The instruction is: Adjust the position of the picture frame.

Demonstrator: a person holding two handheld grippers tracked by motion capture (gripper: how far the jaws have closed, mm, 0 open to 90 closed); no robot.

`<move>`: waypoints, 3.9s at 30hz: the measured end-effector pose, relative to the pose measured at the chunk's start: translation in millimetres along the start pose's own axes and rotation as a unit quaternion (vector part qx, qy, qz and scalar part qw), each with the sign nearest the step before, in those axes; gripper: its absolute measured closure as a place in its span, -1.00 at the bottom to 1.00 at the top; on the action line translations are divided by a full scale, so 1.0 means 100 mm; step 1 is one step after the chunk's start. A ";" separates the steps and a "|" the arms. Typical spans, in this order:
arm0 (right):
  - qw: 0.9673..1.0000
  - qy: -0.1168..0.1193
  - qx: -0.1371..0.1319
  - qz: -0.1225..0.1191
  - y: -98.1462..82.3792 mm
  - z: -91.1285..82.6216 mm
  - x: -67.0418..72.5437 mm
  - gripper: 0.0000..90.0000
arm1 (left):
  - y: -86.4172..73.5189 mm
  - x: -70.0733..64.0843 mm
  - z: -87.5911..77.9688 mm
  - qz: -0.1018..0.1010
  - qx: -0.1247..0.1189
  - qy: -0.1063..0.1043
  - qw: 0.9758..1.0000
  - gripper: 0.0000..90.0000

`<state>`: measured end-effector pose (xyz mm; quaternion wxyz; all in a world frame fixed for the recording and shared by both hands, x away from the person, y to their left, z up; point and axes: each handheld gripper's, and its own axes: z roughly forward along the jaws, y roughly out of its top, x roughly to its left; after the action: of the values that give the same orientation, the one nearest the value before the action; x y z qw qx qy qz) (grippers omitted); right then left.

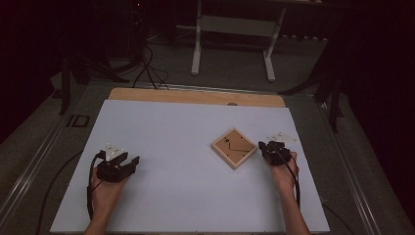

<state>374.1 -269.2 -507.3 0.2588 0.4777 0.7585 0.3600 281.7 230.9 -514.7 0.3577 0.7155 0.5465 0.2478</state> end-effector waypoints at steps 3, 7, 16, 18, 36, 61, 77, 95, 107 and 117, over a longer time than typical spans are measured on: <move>1.000 -0.002 0.002 -0.006 0.05 0.06 0.03 1.00 | 0.00 0.00 -0.01 -0.001 -0.002 0.000 1.000 0.14; 1.000 -0.007 0.004 -0.002 0.07 0.10 0.03 0.99 | 0.00 0.01 -0.01 -0.002 -0.003 0.000 1.000 0.14; 1.000 -0.009 0.023 0.012 0.07 0.21 -0.01 0.99 | 0.00 0.01 -0.01 -0.002 -0.004 0.000 1.000 0.14; 1.000 -0.008 0.023 0.012 0.07 0.21 -0.01 1.00 | 0.00 0.01 -0.01 -0.003 -0.003 0.000 1.000 0.14; 0.999 0.006 0.033 -0.003 0.07 0.18 0.01 0.99 | 0.00 0.01 -0.02 -0.003 -0.006 0.000 1.000 0.14; 0.996 0.031 0.044 -0.074 0.02 0.05 0.29 1.00 | 0.00 0.02 -0.02 -0.004 -0.008 0.001 1.000 0.14; 0.989 0.063 0.043 -0.124 -0.06 -0.08 0.53 0.99 | 0.00 0.02 -0.01 -0.004 -0.006 0.001 1.000 0.14; 0.979 0.108 0.045 -0.169 -0.12 -0.19 0.84 1.00 | 0.00 0.01 -0.01 -0.002 -0.004 0.002 1.000 0.13; 0.963 0.150 0.053 -0.216 -0.05 -0.17 1.22 1.00 | 0.00 0.01 -0.01 -0.001 -0.004 0.001 1.000 0.13; 0.959 0.164 0.048 -0.226 0.00 -0.11 1.39 0.99 | 0.00 0.02 -0.01 -0.003 -0.005 0.001 1.000 0.13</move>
<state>309.5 -145.3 -507.4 0.1822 0.2397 0.8950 0.3291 281.3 233.1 -514.0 0.3613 0.7122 0.5476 0.2497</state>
